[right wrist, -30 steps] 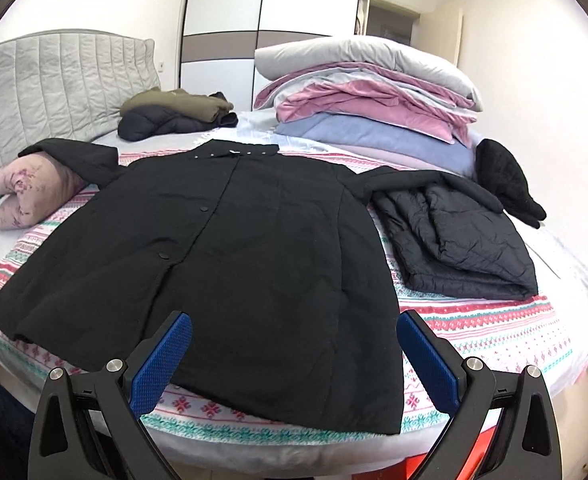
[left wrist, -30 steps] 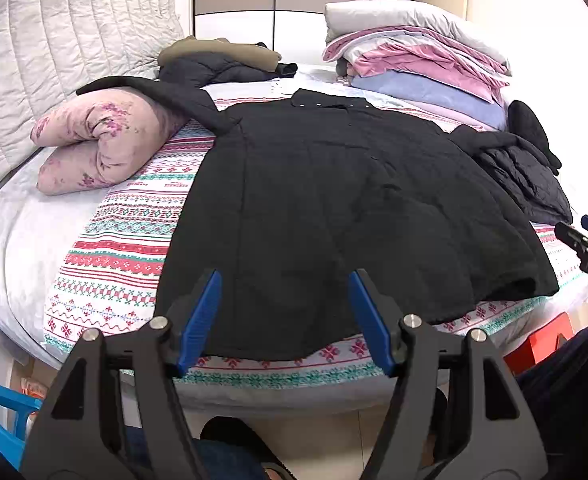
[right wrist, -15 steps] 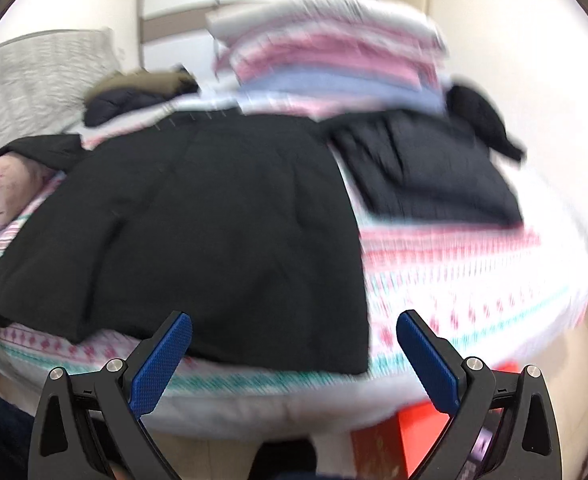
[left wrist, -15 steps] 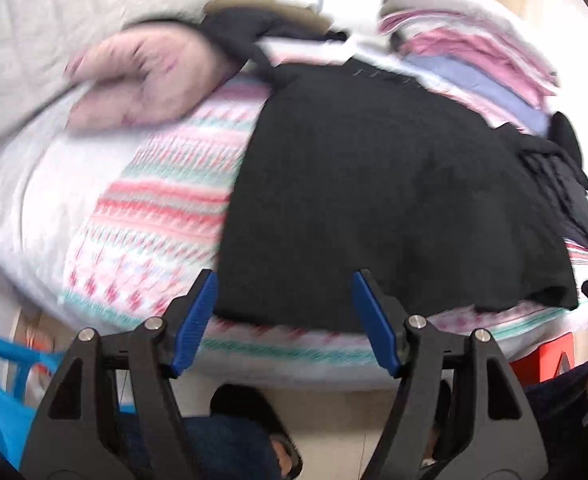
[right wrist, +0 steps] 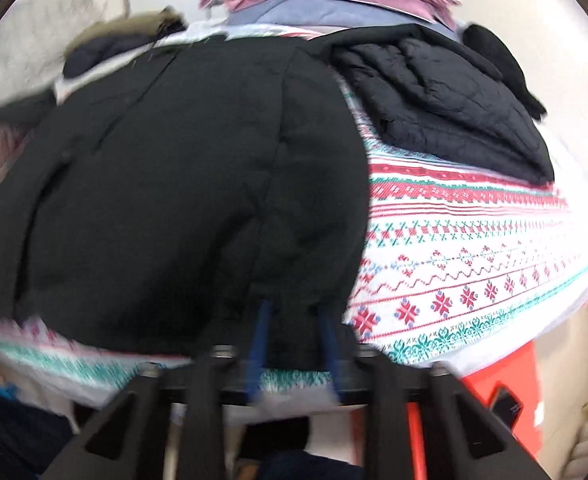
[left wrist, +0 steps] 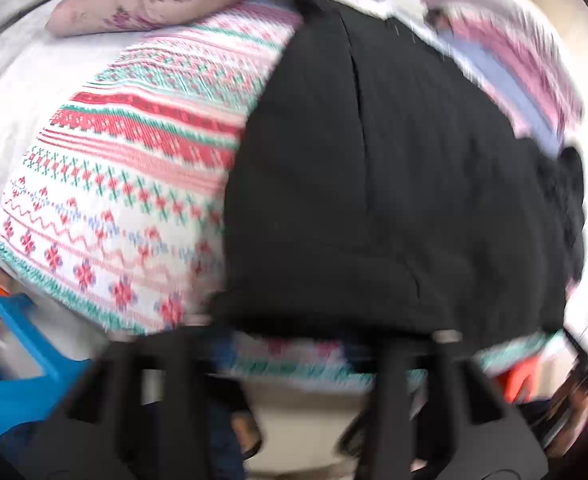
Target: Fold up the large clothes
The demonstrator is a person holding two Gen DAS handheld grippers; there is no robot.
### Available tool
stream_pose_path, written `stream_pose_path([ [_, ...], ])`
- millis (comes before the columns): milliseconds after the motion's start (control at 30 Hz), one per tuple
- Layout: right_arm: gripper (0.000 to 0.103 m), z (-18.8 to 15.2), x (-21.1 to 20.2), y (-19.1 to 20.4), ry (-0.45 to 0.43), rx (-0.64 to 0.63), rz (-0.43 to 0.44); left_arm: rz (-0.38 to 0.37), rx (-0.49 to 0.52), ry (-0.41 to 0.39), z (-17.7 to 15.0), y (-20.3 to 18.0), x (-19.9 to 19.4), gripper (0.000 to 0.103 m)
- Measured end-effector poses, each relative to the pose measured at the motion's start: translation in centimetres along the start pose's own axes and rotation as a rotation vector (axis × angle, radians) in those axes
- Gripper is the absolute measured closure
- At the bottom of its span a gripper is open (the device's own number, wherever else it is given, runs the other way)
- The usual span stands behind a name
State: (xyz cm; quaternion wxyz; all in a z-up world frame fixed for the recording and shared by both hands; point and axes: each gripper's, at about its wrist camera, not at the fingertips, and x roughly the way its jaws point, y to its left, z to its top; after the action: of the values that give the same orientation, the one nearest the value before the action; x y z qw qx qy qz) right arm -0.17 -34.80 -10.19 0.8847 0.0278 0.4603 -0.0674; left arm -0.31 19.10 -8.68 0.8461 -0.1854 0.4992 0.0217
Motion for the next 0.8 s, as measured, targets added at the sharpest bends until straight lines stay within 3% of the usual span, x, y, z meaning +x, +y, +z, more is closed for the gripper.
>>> stream_pose_path([
  [33,0.094,0.3,-0.3,-0.9,-0.008,0.053,0.061,-0.007,0.007,-0.015,0.4,-0.1,-0.4,0.099],
  [100,0.096,1.0,-0.9,-2.3,-0.037,0.108,0.138,0.002,0.034,-0.069,0.7,-0.9,-1.6,0.099],
  [267,0.097,2.6,-5.2,-5.3,-0.186,0.164,0.148,-0.064,-0.005,-0.216,1.0,-0.9,-6.9,0.1],
  [333,0.097,3.8,-7.7,-7.0,-0.243,0.201,0.16,-0.105,-0.031,-0.233,1.3,-0.7,-8.6,0.1],
  [467,0.097,5.5,-10.5,-6.9,-0.274,0.179,0.177,-0.155,-0.057,-0.239,0.7,-1.3,-10.4,0.1],
  [567,0.097,5.4,-12.0,-7.1,-0.303,0.194,0.167,-0.105,-0.021,-0.226,-2.1,-2.1,-10.2,0.1],
  [667,0.097,4.2,-10.0,-7.6,-0.253,0.219,0.084,0.023,0.047,-0.162,-2.6,-2.3,-6.7,0.1],
  [733,0.096,3.7,-5.4,-7.8,-0.127,0.223,0.014,0.03,-0.005,-0.07,-2.2,-1.0,-4.3,0.1],
  [800,0.096,3.2,-2.8,-7.9,-0.048,0.237,0.019,0.005,-0.042,-0.036,-2.1,0.1,-3.7,0.099],
])
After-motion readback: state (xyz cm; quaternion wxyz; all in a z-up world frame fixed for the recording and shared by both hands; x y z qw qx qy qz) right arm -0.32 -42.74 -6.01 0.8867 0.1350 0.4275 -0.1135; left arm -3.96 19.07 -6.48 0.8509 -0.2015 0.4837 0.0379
